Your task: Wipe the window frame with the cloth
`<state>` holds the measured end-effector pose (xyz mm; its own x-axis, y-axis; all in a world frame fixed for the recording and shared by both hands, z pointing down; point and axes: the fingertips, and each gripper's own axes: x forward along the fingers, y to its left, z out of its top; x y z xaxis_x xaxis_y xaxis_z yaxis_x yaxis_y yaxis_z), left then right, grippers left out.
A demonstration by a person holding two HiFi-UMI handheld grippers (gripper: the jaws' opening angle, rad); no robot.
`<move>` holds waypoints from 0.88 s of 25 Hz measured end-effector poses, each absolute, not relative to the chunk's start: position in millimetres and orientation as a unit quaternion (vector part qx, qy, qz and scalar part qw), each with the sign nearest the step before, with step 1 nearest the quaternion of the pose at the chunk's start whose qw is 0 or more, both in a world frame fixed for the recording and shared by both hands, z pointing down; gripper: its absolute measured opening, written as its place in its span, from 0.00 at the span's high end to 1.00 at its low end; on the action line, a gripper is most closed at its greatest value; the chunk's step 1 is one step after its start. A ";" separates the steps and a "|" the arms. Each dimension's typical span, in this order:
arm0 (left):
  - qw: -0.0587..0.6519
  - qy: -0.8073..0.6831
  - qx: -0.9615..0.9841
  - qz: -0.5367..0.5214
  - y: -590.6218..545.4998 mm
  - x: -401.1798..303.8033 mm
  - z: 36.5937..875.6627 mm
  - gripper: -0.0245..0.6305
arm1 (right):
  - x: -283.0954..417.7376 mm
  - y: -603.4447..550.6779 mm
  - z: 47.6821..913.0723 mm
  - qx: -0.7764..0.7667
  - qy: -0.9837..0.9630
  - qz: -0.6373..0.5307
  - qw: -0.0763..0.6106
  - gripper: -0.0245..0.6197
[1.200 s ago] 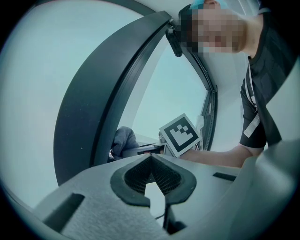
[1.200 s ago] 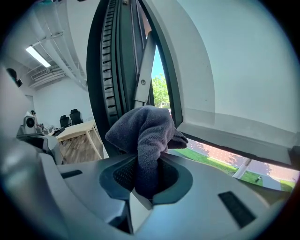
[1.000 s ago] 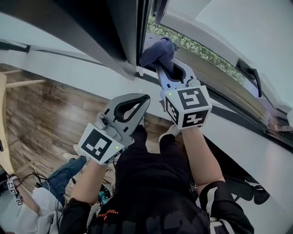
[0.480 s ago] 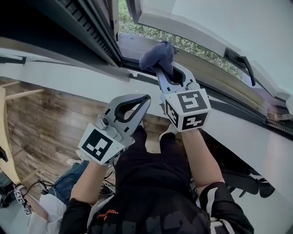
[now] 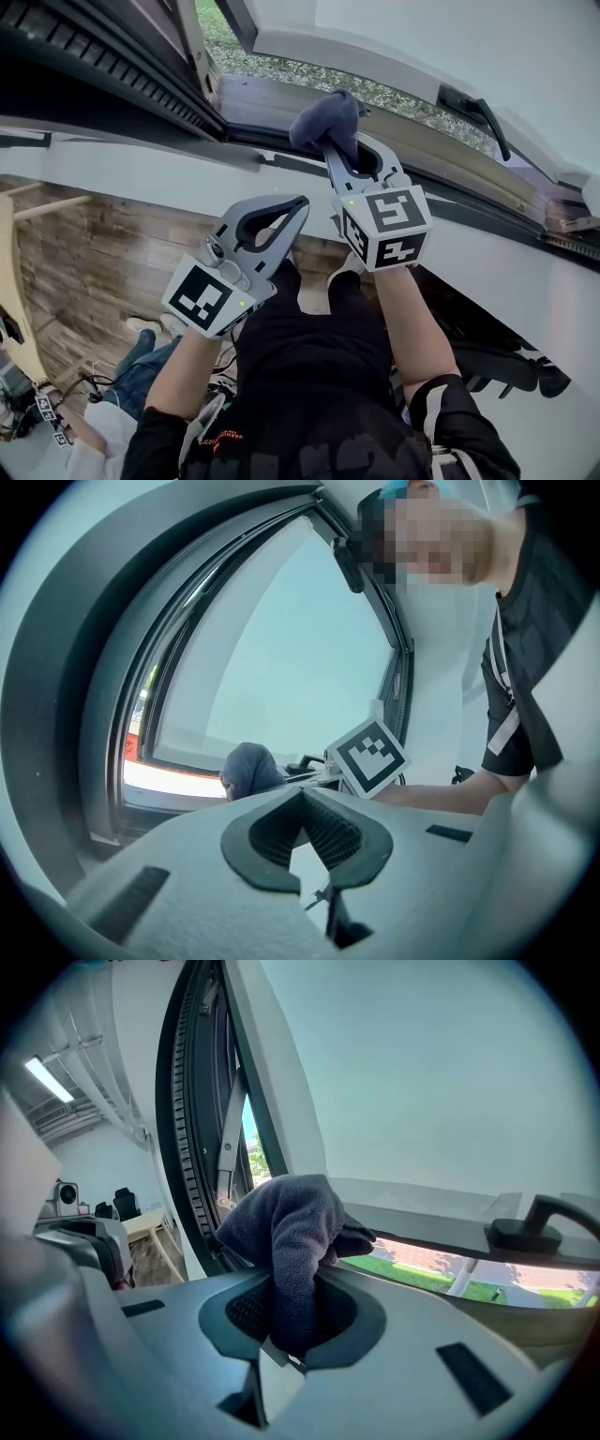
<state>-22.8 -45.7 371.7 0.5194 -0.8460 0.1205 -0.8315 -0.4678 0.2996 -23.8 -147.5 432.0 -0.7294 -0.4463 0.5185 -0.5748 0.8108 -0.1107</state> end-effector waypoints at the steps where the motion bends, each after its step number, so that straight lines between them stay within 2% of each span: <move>1: 0.159 -0.489 0.858 -0.022 -46.3 -21.5 370.8 0.93 | -20.7 -148.2 431.9 0.279 -0.920 0.133 0.242 0.88; 8: 0.145 -0.494 0.857 -0.021 -46.0 -24.3 363.8 0.93 | -5.7 -150.8 430.8 0.289 -0.917 0.136 0.239 0.88; 13: 0.145 -0.503 0.852 -0.016 -42.4 -30.8 352.8 0.93 | -3.0 -152.1 402.5 0.284 -0.932 0.124 0.185 0.88; 22: 0.095 -0.510 0.855 -0.013 -45.6 -27.9 302.2 0.93 | 32.0 -149.4 321.4 0.276 -0.950 0.094 0.114 0.88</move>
<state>-27.9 -45.6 302.2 0.4802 -0.8739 0.0749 -0.8689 -0.4624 0.1765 32.0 -149.4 321.4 -0.8221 -0.5021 0.2685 -0.5449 0.8305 -0.1153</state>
